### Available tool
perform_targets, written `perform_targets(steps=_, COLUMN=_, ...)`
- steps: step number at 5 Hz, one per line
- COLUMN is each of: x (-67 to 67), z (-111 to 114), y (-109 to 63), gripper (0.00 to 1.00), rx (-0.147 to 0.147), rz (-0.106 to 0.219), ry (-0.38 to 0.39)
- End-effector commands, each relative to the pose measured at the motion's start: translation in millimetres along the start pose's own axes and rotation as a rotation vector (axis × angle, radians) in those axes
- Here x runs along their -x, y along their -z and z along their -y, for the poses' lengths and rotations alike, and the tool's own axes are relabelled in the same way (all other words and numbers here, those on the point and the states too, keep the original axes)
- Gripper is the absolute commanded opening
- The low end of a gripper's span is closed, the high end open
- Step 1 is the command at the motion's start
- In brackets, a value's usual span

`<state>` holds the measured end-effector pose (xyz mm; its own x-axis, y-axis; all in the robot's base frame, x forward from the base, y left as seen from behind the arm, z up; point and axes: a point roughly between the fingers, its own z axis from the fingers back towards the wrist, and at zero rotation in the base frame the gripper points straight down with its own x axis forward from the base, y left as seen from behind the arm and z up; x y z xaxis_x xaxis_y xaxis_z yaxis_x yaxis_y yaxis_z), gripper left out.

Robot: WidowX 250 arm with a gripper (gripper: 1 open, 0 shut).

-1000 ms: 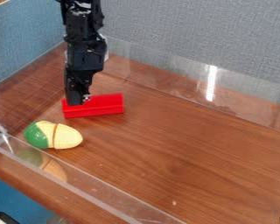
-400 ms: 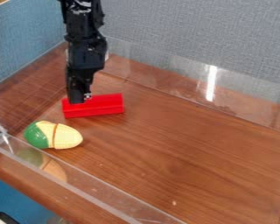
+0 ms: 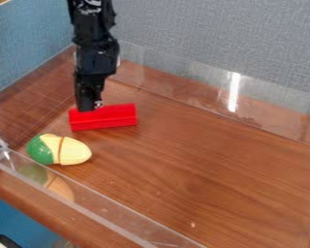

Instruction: Put the red object to the right side of the table

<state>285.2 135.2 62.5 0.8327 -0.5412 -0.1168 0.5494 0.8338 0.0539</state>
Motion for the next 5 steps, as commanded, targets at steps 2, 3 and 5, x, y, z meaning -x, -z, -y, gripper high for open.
perform_targets(steps=2, x=-6.5, z=-16, y=-1.9, gripper=0.0, rx=-0.043, rz=0.022, ry=-0.014)
perform_targets(steps=3, x=-7.9, z=-19, y=1.0, gripper=0.0, rx=-0.044, rz=0.025, ry=-0.019)
perform_targets(steps=5, x=-8.2, z=-23, y=4.9, gripper=0.0, rx=-0.043, rz=0.036, ry=-0.032)
